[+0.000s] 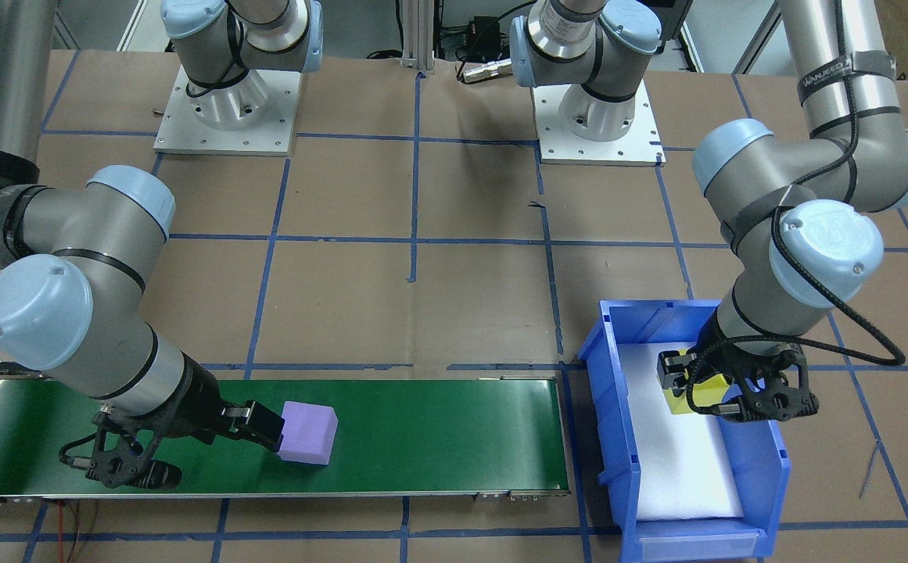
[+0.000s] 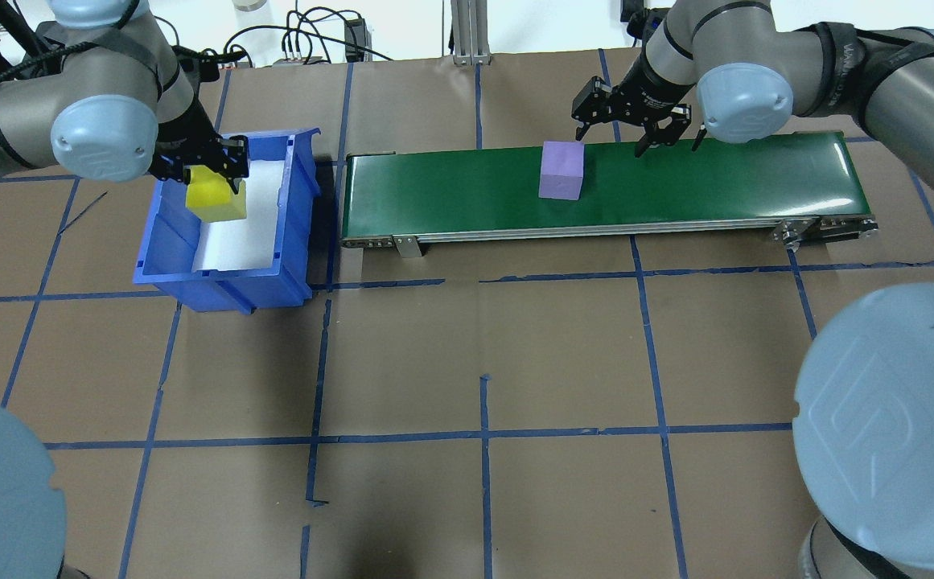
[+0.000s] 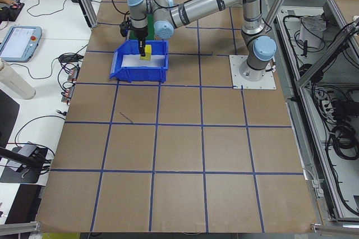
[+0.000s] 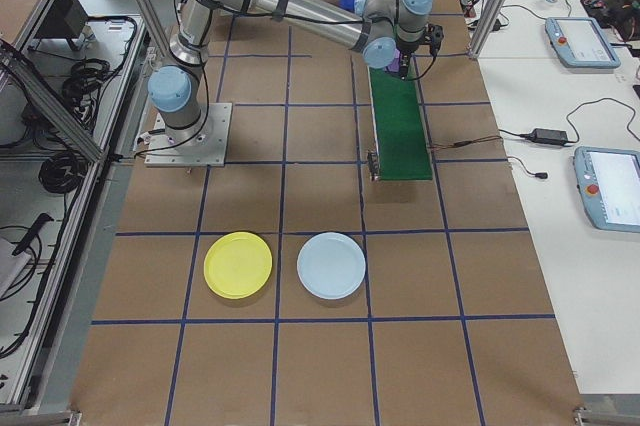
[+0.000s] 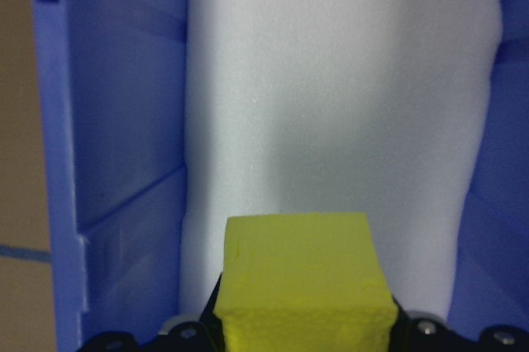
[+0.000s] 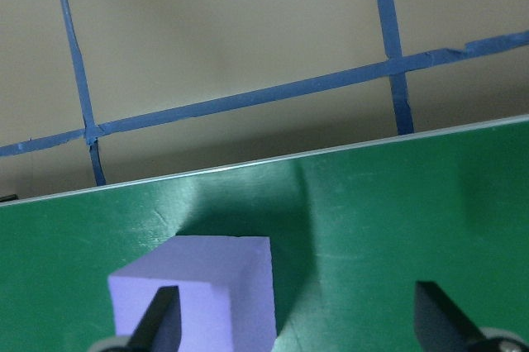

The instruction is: Move block left to right into plate

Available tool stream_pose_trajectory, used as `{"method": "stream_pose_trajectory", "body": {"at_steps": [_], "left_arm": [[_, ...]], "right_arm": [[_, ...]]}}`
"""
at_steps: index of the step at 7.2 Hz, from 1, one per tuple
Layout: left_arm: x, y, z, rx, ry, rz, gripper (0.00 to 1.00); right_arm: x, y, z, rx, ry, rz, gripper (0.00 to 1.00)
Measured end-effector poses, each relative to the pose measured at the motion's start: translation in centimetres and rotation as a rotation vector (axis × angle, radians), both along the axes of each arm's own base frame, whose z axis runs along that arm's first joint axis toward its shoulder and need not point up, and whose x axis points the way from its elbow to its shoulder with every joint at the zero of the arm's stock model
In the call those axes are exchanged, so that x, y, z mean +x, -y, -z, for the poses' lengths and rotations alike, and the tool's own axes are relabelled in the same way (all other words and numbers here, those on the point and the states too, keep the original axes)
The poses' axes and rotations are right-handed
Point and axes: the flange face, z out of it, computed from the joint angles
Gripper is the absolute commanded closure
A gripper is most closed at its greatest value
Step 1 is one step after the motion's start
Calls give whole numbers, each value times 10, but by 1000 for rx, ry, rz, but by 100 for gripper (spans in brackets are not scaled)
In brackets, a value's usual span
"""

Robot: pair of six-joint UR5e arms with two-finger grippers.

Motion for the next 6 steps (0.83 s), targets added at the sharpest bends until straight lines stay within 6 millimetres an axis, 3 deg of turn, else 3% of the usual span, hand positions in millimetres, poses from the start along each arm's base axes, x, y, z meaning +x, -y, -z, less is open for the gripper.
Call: {"method": "stream_pose_trajectory", "body": {"at_steps": [2, 3, 4, 6], "left_arm": [[-87, -11, -32, -64, 12, 164, 50], [-133, -21, -31, -73, 12, 241, 50], [-161, -23, -17, -85, 9, 281, 50], [-186, -10, 18, -107, 2, 293, 50]], "right_arm": [[0, 1, -1, -3, 0, 1, 0], [1, 1, -1, -3, 0, 2, 1], [1, 0, 1, -1, 0, 2, 1], [0, -1, 14, 15, -7, 3, 1]]}}
